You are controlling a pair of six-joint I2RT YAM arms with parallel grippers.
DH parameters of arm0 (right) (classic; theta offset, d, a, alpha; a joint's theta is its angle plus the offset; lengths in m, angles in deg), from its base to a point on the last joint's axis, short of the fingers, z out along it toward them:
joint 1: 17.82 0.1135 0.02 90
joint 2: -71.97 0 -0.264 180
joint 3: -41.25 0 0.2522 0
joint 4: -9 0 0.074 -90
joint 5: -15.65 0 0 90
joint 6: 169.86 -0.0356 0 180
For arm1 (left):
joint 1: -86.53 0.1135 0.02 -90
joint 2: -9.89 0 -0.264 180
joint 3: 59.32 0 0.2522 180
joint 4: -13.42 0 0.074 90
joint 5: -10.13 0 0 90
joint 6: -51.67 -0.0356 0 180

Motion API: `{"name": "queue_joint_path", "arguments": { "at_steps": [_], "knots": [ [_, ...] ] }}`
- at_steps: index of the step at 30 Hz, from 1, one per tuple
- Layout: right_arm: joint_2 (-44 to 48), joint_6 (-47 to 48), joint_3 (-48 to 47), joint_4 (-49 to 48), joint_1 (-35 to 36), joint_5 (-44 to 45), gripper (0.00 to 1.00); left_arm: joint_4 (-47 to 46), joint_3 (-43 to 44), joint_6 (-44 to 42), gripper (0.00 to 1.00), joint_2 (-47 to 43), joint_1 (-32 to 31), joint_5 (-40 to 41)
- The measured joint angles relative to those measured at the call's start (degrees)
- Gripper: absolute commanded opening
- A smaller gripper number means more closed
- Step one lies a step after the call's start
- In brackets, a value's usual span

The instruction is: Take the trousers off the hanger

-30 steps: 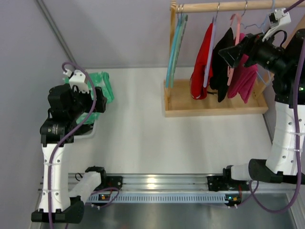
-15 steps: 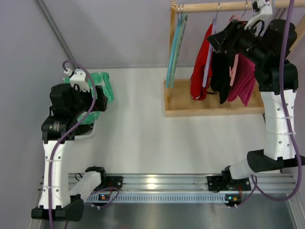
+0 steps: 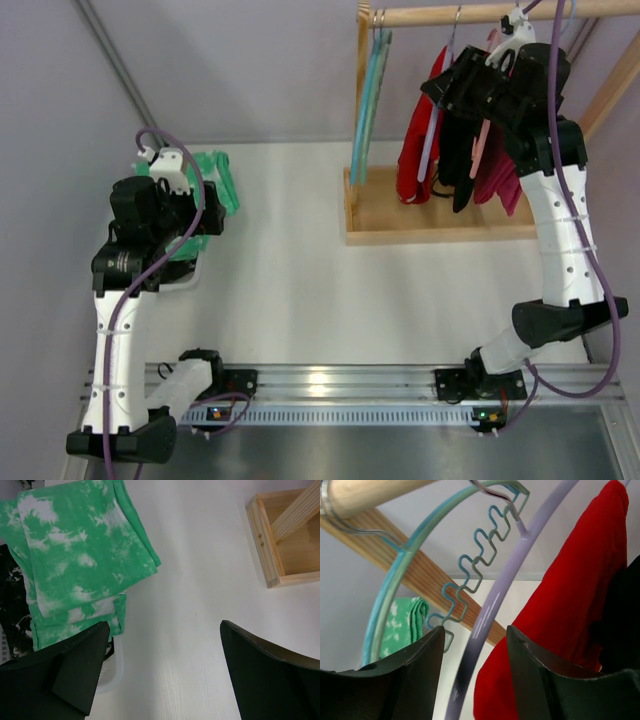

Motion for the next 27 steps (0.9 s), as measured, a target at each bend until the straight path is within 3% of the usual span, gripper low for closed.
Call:
{"name": "queue_joint_path", "arguments": {
  "at_steps": [6,17,27],
  "knots": [
    [-1.07,-2.69,2.01,-0.55,0.13,1.44,0.44,-0.04,0.00,0.11,0.99,-0.02,0.00,-0.15],
    [-1.29,-7.74,3.19,-3.28,0.02,-2.21,0.01,-0.15,0.02,0.42,0.99,-0.02,0.00,-0.15],
    [-1.79,-18.47,3.26,-9.16,-3.80,-13.51,0.00,-0.28,0.02,1.22,0.99,0.13,0.00,-0.20]
  ]
}}
